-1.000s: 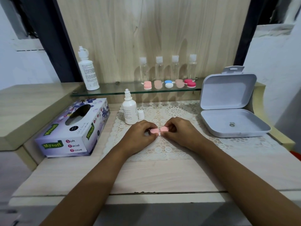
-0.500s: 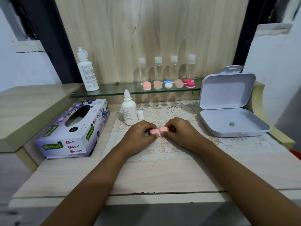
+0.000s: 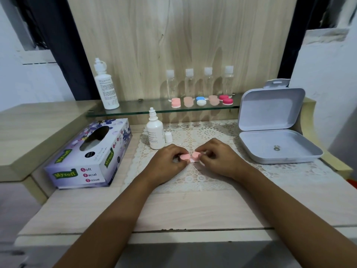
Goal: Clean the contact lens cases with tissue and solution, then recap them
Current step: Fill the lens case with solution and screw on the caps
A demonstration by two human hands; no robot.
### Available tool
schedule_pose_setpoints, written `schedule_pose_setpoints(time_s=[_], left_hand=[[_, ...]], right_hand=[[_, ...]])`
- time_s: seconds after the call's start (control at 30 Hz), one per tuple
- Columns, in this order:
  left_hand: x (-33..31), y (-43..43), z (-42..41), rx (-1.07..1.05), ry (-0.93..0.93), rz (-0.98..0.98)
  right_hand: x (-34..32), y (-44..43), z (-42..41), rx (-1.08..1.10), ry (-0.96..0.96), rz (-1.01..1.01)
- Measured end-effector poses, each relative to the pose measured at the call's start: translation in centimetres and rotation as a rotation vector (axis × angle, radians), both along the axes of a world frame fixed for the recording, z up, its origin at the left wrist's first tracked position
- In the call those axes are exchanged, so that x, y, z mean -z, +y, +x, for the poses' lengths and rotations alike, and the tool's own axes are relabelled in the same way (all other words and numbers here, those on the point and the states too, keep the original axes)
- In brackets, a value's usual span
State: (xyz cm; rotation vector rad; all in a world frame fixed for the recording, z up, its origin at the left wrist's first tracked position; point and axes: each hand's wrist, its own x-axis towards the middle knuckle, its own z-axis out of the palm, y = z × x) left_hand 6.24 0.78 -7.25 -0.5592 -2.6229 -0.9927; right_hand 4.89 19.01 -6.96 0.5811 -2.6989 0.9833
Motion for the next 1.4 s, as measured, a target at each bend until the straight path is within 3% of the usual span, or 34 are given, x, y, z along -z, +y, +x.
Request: schedule_pose_setpoints(time_s=[0.13,0.33,1.4], left_hand=[[0.0,-0.1,0.0,0.002,-0.008,0.004],[0.0,0.0,0.1,-0.003,-0.007,0.009],[-0.2,-0.3,0.1,0.002,0.068,-0.124]], right_hand=[[0.3,-0.1,-0.1,0.113,0.101,-0.022],[0.5,-0.1,0.1,-0.052,0.051,0.04],[1.4,-0.1,-0.2,0.013,0.156,0.205]])
